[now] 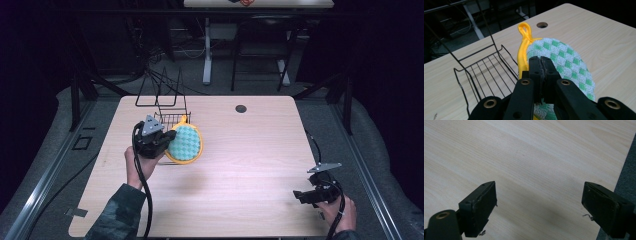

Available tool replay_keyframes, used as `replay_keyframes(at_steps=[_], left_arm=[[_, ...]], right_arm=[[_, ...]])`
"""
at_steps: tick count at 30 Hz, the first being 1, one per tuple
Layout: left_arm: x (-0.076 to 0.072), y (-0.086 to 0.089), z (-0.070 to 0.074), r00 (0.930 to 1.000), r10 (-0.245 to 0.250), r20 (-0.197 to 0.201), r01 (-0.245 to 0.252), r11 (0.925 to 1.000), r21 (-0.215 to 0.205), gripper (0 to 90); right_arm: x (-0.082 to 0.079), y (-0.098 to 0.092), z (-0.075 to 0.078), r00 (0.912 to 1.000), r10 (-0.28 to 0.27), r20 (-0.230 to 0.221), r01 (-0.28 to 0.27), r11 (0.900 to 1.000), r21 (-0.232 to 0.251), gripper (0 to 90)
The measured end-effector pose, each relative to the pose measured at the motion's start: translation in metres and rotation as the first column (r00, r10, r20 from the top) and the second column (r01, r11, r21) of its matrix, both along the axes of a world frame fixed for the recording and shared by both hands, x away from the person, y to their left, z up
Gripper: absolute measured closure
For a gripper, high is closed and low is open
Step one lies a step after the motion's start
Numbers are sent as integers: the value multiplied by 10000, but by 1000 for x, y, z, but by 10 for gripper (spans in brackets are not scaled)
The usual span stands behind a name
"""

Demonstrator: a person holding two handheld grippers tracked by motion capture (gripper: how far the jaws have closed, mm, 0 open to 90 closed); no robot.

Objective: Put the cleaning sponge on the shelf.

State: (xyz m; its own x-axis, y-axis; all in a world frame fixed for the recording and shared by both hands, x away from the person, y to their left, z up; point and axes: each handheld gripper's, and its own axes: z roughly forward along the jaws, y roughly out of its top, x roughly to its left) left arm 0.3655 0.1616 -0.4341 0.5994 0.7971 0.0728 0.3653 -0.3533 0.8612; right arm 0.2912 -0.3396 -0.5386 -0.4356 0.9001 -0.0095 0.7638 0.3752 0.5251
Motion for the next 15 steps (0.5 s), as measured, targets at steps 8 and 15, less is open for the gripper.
replay_keyframes(at_steps=[8,15], left_arm=[[6,14,-3,9996,276,79,-274,9995,-159,883],[12,25,-7,9980,592,222,-586,9979,-276,883]], right_arm=[[1,0,-1,10000,6,-29,-5,10000,41,122],[1,1,-1,10000,15,-44,-15,10000,83,123]])
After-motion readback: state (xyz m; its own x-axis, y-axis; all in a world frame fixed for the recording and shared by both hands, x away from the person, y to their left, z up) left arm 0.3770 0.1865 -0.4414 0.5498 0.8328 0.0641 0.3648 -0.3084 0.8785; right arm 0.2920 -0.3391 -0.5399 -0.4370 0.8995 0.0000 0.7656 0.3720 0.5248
